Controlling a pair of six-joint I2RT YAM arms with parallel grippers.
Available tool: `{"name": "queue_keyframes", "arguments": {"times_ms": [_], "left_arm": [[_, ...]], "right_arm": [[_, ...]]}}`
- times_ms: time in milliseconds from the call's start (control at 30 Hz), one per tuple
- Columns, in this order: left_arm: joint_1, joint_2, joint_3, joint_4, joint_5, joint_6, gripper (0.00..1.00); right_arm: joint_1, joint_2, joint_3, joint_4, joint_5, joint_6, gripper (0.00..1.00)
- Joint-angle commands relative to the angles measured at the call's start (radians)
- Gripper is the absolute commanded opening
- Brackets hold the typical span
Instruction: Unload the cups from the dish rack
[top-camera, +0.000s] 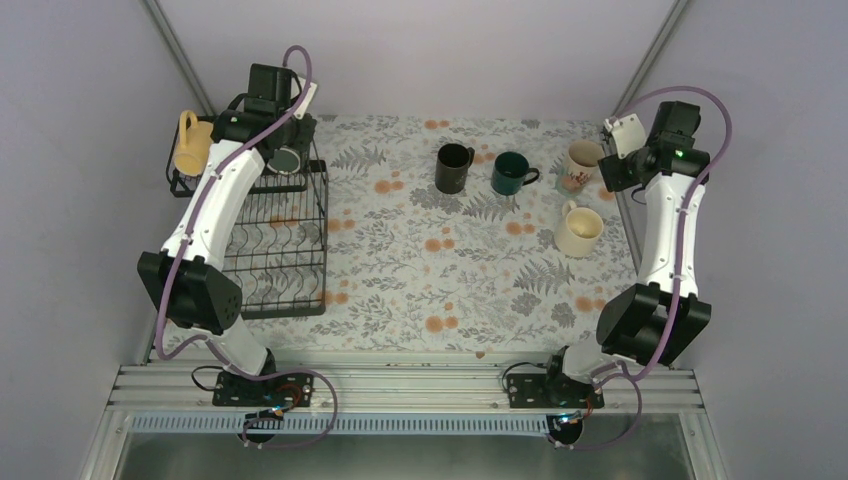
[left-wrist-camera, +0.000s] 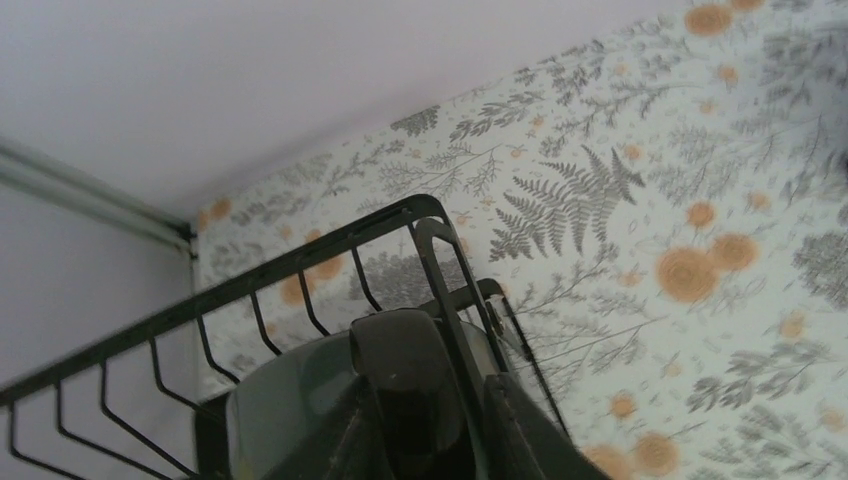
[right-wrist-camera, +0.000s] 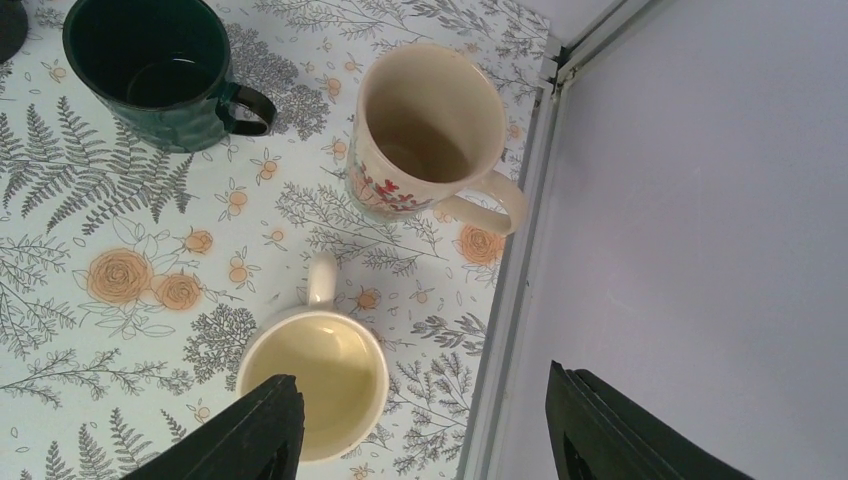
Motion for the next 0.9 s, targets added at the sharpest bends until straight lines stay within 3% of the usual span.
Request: {"name": "queue_keyframes", "arguments": {"times_ms": [0, 167, 300, 600, 733, 867], "left_arm": [[-0.002, -0.007, 0.007, -0.013, -0.005, -0.006, 0.2], [-0.003, -0.011, 0.005, -0.017, 0.007, -0.004, 0.14], [-0.002, -0.008, 0.012, -0.011, 0.003, -0.004, 0.03], [-0.003, -0.001, 0.241, -0.043, -0.022, 0.064, 0.03], [-0.001, 0.018, 0.392, -0.122, 0.115, 0.104, 0.02], [-0.002, 0.054, 0.521, -0.231, 0.405, 0.147, 0.02]], "right_arm": [[0.008, -0.013, 0.022, -0.014, -0.02, -0.001, 0.64], [0.012, -0.017, 0.014, -0.014, -0.029, 0.004, 0.63], [0.021, -0.028, 0.025, -0.028, -0.044, 0.004, 0.63], [0.089, -0.028, 0.163, -0.137, -0.243, -0.015, 0.64], [0.138, 0.005, 0.257, -0.198, -0.345, 0.007, 0.65], [0.19, 0.041, 0.342, -0.263, -0.522, -0.009, 0.65]]}}
